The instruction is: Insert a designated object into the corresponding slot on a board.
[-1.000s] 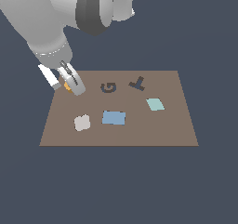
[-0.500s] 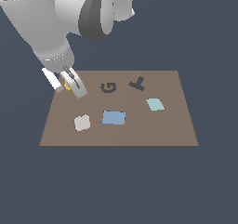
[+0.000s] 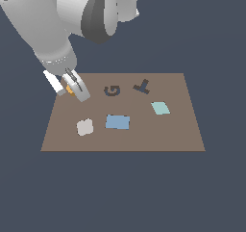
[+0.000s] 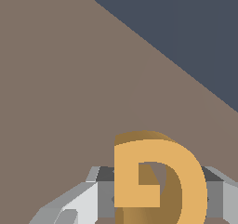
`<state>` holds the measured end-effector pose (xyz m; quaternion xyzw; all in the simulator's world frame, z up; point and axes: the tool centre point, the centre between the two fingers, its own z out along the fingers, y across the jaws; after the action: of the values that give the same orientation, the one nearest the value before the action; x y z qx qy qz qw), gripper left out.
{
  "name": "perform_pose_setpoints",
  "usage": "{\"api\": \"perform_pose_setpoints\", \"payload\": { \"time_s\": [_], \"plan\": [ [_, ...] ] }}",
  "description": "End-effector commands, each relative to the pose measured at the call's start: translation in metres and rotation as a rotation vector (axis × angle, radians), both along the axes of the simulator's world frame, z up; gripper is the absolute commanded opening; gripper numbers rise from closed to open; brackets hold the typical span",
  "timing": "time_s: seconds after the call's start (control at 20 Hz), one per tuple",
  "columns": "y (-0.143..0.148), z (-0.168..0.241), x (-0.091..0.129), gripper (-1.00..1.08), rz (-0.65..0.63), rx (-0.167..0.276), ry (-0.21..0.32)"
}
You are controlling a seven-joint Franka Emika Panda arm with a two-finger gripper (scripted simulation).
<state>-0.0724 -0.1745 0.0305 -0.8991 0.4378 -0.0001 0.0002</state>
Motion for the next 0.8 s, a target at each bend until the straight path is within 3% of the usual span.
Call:
{"api": "perform_pose_setpoints", "payload": {
  "time_s": [0.0,0.4,0.75],
  "plan": [
    [0.000,0.000,0.000,-1.00,0.003,0.000,0.000],
    [0.001,0.000,0.006,-1.00,0.086,0.000,0.000],
    [0.005,0.001,0.017,-1.00,0.250,0.000,0.000]
  ]
}}
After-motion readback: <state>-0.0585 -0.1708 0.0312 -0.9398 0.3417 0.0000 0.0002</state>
